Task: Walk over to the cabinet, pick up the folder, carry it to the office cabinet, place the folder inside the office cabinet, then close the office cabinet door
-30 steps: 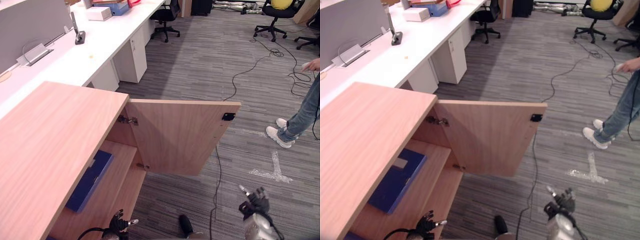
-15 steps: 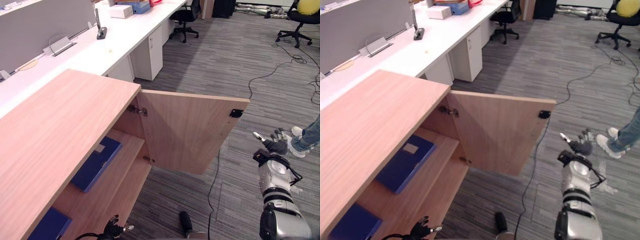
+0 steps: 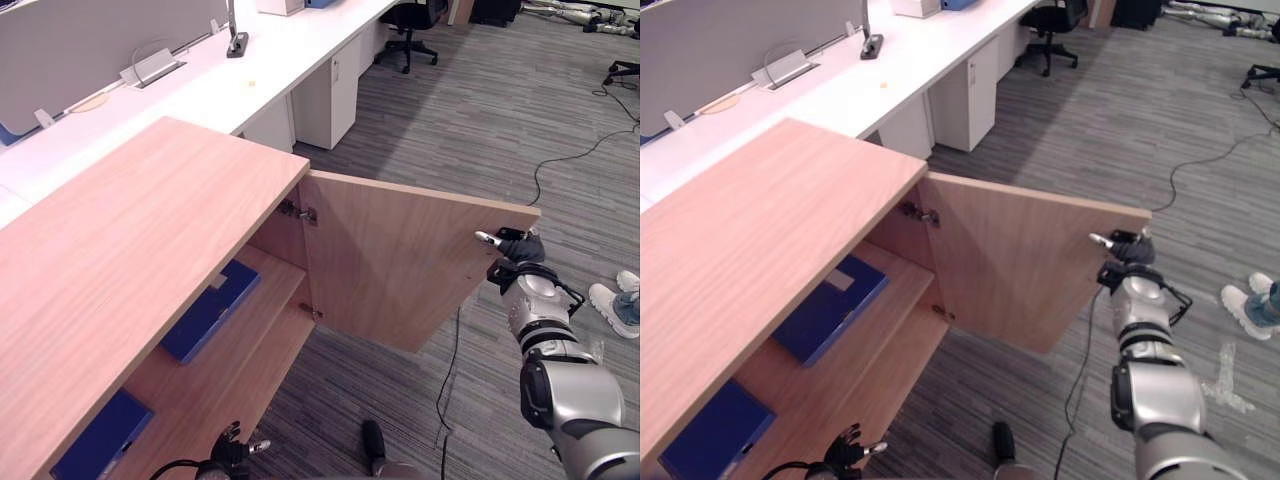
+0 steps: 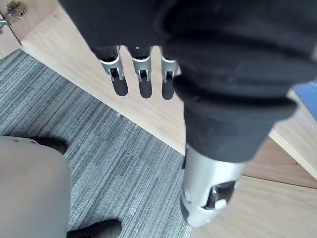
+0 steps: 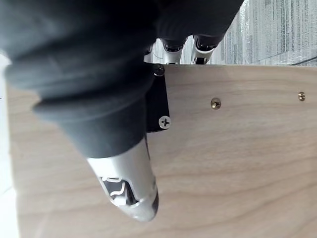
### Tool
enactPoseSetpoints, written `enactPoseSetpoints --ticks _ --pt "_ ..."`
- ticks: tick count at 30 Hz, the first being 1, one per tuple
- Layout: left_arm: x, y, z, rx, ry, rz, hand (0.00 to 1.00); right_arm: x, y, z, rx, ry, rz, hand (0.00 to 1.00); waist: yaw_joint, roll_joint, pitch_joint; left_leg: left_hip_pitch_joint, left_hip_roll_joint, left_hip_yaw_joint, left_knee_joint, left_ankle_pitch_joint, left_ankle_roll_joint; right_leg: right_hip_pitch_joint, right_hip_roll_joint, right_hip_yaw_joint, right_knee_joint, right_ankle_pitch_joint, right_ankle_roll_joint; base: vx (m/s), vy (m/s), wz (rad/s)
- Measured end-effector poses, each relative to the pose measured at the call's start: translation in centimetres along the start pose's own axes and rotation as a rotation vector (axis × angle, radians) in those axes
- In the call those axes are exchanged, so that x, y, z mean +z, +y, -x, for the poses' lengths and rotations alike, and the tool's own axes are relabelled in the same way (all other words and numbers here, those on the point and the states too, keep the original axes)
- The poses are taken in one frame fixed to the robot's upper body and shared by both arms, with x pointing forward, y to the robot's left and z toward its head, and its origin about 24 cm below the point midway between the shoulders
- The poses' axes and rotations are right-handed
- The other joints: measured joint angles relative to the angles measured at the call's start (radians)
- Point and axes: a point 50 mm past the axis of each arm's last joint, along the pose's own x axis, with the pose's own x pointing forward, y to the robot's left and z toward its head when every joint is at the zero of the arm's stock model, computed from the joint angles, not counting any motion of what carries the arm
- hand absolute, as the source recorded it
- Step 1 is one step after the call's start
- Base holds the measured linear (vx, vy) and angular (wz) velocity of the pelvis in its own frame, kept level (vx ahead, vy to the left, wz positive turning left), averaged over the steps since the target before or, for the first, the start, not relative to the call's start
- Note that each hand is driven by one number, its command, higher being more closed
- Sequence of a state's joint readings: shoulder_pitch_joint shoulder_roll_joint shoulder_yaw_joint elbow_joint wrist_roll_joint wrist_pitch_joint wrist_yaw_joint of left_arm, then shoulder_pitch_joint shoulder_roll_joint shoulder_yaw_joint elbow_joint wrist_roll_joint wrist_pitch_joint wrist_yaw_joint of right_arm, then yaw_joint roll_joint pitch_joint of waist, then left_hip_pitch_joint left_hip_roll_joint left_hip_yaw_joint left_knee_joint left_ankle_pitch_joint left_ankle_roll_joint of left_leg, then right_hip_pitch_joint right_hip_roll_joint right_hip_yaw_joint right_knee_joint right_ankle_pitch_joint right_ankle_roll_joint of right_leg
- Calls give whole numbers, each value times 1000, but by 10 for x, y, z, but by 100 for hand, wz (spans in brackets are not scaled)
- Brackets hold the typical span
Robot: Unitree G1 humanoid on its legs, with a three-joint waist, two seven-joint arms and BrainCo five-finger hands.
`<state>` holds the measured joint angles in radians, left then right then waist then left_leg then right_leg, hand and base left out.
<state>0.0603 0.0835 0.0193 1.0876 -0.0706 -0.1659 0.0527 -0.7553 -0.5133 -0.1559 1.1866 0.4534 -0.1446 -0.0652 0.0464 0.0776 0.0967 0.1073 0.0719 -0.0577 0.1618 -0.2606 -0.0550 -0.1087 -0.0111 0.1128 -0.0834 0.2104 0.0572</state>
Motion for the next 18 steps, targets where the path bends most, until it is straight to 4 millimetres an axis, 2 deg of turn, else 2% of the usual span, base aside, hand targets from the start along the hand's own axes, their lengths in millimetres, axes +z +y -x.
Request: enactPoseSetpoints --ticks 8,12,15,18 --pt "4 -1 0 -8 -16 -5 0 5 -7 -3 -27 22 -58 0 4 -2 14 -3 6 -41 -20 27 -15 7 -1 -38 0 -4 -5 -10 -41 16" --pt "5 -2 -1 -11 -20 -10 0 3 -1 -2 33 26 28 0 1 -1 25 -3 17 -39 -20 29 -19 6 8 -38 0 -7 -3 5 -16 0" --pt "7 -2 -1 -14 -22 -13 0 -7 1 3 101 27 153 0 0 -1 32 -2 25 -28 -21 29 -22 2 18 -29 0 -8 -3 38 -26 -8" --pt "7 -4 -2 -30 -20 -33 0 -32 1 13 180 80 307 0 -4 -1 31 1 39 0 -22 23 -31 -5 35 -14 0 -6 -6 61 -18 -22"
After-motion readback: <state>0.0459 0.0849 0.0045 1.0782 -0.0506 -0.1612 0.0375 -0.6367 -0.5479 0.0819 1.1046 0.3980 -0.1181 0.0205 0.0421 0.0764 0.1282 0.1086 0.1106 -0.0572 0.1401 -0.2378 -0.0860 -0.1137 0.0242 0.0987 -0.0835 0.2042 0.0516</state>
